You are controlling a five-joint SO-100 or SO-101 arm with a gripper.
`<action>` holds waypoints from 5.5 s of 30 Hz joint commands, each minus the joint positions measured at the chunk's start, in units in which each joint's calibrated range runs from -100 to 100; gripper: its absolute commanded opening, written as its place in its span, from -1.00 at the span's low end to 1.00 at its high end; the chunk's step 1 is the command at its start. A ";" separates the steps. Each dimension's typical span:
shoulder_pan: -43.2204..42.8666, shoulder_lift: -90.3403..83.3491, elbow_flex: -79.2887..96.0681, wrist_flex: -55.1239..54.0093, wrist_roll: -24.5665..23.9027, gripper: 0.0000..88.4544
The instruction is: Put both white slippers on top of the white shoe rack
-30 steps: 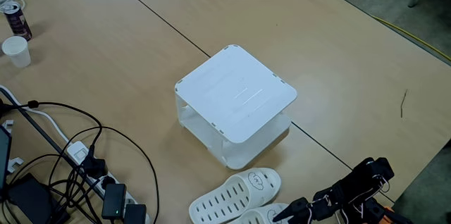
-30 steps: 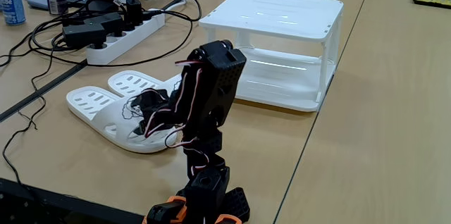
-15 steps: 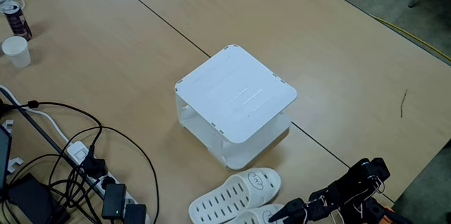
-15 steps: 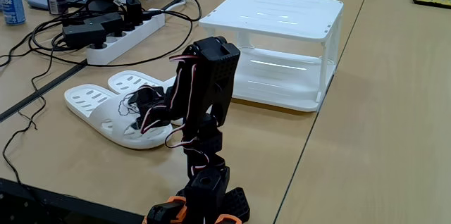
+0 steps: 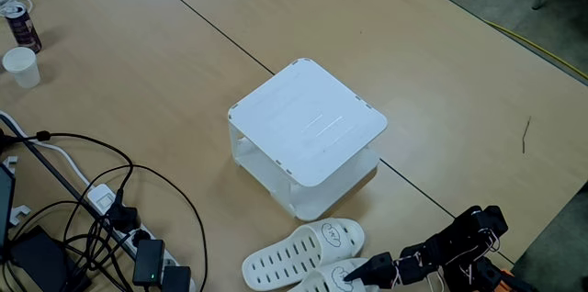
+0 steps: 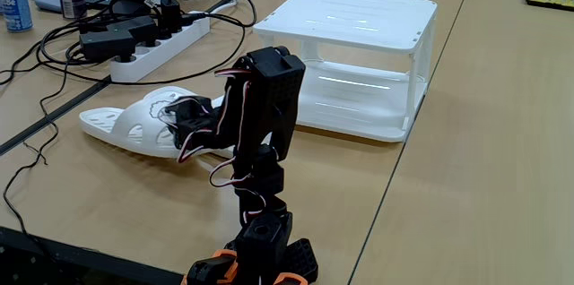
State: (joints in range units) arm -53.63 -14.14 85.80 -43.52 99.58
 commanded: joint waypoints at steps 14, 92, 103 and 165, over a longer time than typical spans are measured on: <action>-4.10 -1.38 -22.25 0.29 0.42 -0.98; 37.35 18.73 -118.24 77.51 0.42 -0.98; 41.05 21.76 -119.59 77.51 0.42 -0.98; 33.57 30.09 -119.50 76.74 0.42 -0.66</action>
State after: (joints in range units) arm -18.65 16.95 -30.19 34.08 99.58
